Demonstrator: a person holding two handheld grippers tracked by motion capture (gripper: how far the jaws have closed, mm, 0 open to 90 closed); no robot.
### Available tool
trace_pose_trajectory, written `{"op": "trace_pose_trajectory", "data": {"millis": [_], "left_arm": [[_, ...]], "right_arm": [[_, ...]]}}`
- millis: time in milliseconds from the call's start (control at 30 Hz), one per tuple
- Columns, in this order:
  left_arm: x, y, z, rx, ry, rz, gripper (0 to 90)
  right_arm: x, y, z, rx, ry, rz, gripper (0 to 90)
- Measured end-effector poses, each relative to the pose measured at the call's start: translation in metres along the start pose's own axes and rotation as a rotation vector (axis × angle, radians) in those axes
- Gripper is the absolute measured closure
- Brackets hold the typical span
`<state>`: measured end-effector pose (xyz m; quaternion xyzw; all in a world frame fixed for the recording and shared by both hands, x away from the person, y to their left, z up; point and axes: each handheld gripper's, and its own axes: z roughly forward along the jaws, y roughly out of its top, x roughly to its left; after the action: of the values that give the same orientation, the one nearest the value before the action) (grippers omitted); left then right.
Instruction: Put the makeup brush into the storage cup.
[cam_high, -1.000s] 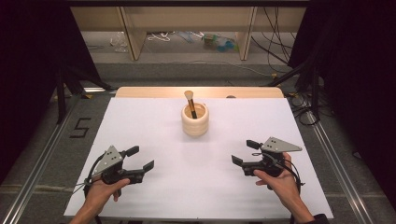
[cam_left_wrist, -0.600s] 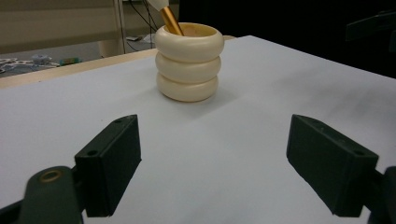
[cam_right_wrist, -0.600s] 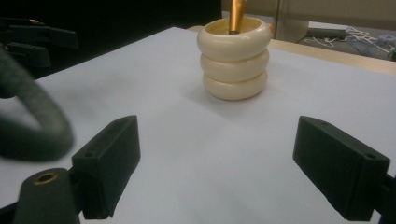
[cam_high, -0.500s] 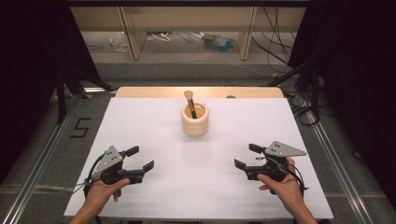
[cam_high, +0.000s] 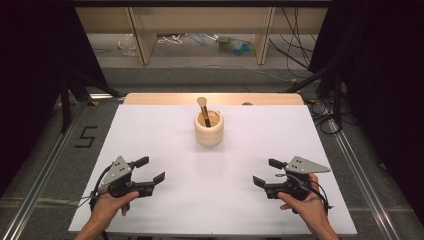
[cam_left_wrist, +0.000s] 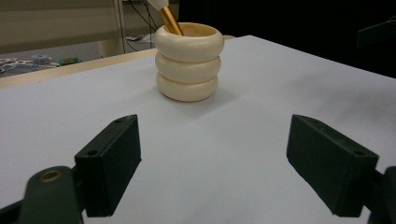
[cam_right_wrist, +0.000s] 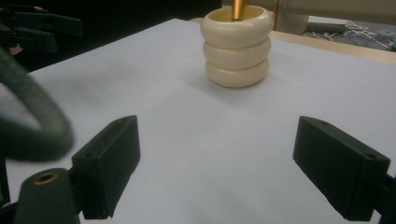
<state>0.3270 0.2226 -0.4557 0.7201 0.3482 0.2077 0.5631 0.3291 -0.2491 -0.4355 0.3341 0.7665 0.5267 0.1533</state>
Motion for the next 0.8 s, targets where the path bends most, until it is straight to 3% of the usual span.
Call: {"op": "trace_pose_trajectory", "data": {"millis": [800], "left_arm": [[-0.0003,0.0003,-0.0001,0.0,0.001,0.0,17.7]], "right_arm": [[-0.0002,-0.0013,0.0006,-0.009,-0.01,0.007,16.0]]}}
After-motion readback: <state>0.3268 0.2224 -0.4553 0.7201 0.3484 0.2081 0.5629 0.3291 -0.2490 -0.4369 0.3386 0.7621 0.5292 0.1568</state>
